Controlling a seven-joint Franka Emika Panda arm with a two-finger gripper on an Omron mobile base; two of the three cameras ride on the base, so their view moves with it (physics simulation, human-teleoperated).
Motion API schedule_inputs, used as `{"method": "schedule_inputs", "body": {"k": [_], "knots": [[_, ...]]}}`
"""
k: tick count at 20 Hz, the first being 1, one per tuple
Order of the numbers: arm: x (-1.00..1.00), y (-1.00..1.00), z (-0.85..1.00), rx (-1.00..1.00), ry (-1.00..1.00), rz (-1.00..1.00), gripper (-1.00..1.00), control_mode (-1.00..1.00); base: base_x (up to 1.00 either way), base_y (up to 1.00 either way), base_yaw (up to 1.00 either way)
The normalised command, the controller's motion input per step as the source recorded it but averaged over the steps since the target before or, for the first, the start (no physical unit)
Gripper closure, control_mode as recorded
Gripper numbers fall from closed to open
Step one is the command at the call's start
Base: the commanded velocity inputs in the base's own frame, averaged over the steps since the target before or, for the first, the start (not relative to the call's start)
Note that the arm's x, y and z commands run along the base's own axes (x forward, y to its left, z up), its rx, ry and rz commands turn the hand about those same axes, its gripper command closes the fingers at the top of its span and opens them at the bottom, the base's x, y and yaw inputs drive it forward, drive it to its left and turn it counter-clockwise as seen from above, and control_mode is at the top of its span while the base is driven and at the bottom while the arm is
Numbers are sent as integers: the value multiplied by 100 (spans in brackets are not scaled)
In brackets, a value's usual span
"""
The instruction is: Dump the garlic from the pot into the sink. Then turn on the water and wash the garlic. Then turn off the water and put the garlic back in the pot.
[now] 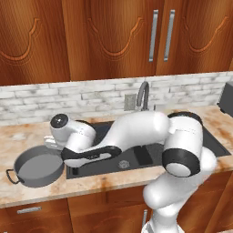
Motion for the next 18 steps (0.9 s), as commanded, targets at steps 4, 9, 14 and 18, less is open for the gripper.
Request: {"method": "schedule_inputs", "body": {"k": [4, 9, 14, 18], "knots": [[-8, -81, 59, 6, -6, 0, -100, -100, 0, 0, 0], [-11, -82, 53, 7, -1, 0, -100, -100, 0, 0, 0], [-30, -73, 34, 7, 0, 0, -100, -100, 0, 0, 0], [-37, -68, 32, 12, 0, 0, -100, -100, 0, 0, 0]]}}
